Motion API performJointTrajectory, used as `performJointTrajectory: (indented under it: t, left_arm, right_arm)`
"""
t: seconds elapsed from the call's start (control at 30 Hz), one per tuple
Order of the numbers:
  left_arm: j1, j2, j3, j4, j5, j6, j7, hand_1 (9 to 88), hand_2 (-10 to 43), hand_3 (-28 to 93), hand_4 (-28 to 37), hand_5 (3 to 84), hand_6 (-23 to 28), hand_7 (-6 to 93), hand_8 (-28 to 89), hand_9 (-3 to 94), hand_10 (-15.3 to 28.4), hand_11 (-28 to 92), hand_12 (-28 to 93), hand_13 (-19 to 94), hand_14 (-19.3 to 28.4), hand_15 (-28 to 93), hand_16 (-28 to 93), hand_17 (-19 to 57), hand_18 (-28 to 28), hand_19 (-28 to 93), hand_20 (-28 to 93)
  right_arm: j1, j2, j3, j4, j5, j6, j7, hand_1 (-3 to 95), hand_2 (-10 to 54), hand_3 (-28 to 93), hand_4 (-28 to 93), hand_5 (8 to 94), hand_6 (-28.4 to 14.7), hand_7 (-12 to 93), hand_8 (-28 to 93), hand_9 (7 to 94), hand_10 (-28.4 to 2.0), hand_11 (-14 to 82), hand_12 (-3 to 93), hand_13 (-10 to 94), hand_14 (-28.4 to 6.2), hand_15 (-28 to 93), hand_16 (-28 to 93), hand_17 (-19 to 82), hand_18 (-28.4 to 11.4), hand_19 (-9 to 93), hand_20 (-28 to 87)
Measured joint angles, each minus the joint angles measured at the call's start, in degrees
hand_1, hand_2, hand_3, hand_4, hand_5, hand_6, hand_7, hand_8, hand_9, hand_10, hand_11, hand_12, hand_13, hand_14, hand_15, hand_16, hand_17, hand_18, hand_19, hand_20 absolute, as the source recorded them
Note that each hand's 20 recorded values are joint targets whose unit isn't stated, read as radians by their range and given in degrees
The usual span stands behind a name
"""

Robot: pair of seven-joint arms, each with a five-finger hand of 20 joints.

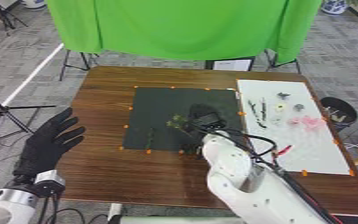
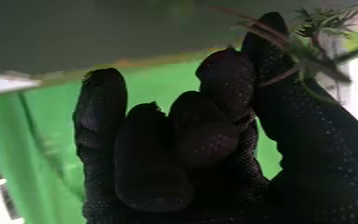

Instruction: Arrange flowers

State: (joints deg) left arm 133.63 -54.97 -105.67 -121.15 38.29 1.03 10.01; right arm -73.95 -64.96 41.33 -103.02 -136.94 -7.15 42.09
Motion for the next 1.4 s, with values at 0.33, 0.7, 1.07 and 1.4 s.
performJointTrajectory:
  t: [0.33,0.7,1.07,1.4]
  left_arm:
    - [-0.78,0.14,0.66,0.33,-0.02,-0.04,-0.33,23.8,-5.5,71,-28.3,26.6,3.8,19.9,-11,22.4,11.9,21,17,18,15.9,40,-1,-9.3,21.3,44,13]
    - [-1.6,0.44,1.44,0.71,-0.02,-0.1,-0.64,23.8,-5.5,71,-28.3,26.5,3.8,20.0,-11,22.4,11.9,21,17,18,15.9,40,-1,-9.3,21.3,44,13]
    - [-1.62,0.5,1.45,0.71,-0.02,-0.1,-0.74,24.0,-5.5,71,-28.3,26.5,3.9,20.0,-11,22.4,11.8,21,17,18,15.9,40,-1,-9.3,21.3,44,13]
    - [-1.39,0.51,1.3,0.69,-0.02,-0.09,-0.67,24.1,-5.4,71,-28.3,26.4,3.7,20.1,-11,22.4,11.8,21,17,18,15.9,40,-1,-9.3,21.3,44,13]
  right_arm:
    - [-0.26,-3.32,-1.63,2.96,-0.64,-1.14,1.51,26.4,-1.6,90,-14,79.5,2.6,58,27,89.1,-8.5,64.8,44.8,85,-8.1,86,33,41,-18.2,87,22]
    - [-0.19,-6.26,-0.55,4.1,0.75,-1.57,2.36,22.1,1.4,88,-17,85.2,2.4,59,-3,91.5,-8.1,62.6,43.8,88,-7.4,85,33,43,-18.4,88,18]
    - [-0.21,-7.12,1.23,4.46,1.63,-1.54,3.47,16.7,3.1,87,-18,87.3,2.4,56,-2,92.9,-8.0,60.9,44.1,89,-7.2,83,33,44,-19.0,89,17]
    - [-0.33,-5.72,3.2,-0.34,4.25,-2.49,3.05,12.4,1.0,83,-20,86.2,1.4,54,-2,91.5,-8.8,59.4,44.3,87,-8.2,83,34,41,-19.5,88,17]
